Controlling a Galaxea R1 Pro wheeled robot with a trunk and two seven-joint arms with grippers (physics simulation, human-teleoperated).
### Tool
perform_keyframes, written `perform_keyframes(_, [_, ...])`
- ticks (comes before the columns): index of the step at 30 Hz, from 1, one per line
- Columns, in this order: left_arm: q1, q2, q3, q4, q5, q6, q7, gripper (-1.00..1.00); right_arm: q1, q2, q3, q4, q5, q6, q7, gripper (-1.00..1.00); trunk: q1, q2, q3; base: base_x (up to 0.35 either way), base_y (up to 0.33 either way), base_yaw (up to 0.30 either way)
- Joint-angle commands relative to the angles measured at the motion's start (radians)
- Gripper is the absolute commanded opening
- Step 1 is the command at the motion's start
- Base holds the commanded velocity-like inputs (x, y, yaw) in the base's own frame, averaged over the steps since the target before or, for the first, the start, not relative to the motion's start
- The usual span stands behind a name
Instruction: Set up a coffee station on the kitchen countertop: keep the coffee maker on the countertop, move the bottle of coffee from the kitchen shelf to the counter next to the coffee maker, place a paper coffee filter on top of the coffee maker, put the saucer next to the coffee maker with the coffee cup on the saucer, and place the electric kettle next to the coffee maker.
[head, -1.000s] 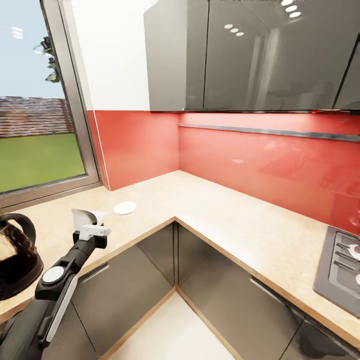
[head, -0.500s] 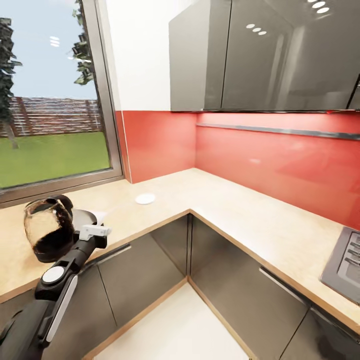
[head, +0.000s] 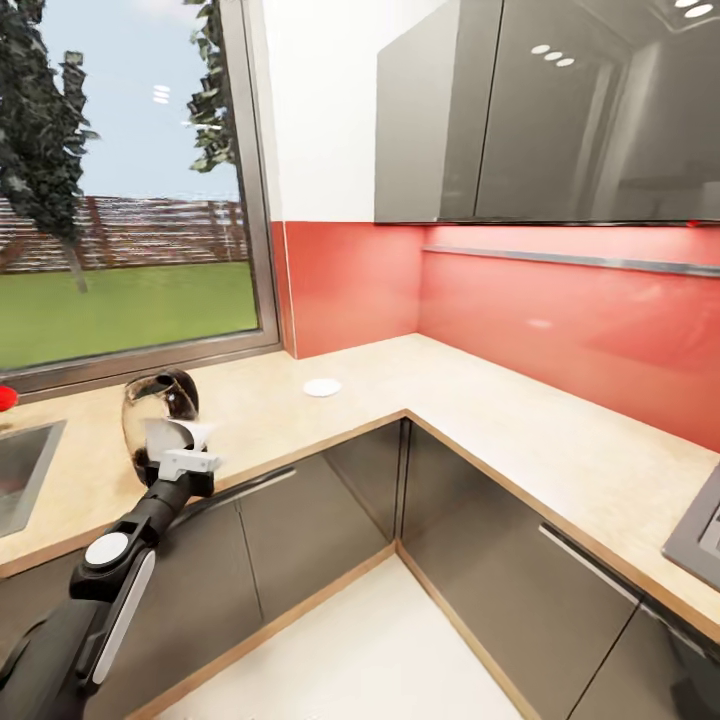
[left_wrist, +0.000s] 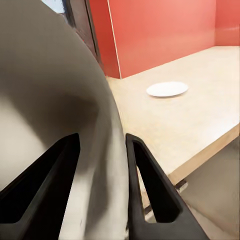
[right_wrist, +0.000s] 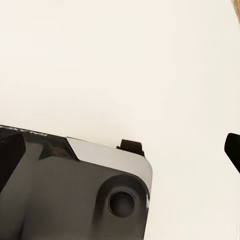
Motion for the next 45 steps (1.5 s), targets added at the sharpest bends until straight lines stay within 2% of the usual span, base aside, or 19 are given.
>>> perform_keyframes(1, [-0.001, 0.0, 0.001, -0.001, -0.004, 0.005, -0.007, -1.0, 0.0, -0.001, 0.003, 0.0, 0.001, -0.003, 0.0, 1.0, 0.0, -0.001, -0.001, -0.009, 0.0, 0.269])
perform_keyframes(7, [-0.001, 0.0, 0.001, -0.001, -0.004, 0.005, -0.007, -1.0, 0.0, -0.001, 0.003, 0.0, 0.001, -0.003, 0.0, 1.0, 0.0, -0.001, -0.001, -0.119, 0.0, 0.242])
perform_keyframes(17, [-0.001, 0.0, 0.001, -0.001, -0.004, 0.005, -0.007, -1.0, 0.0, -0.001, 0.003, 0.0, 0.0, -0.003, 0.0, 1.0, 0.0, -0.001, -0.001, -0.259, 0.0, 0.098])
perform_keyframes(45, [-0.001, 0.0, 0.001, -0.001, -0.004, 0.005, -0.007, -1.0, 0.0, -0.001, 0.003, 0.0, 0.001, -0.003, 0.0, 1.0, 0.0, -0.001, -0.001, -0.01, 0.0, 0.266])
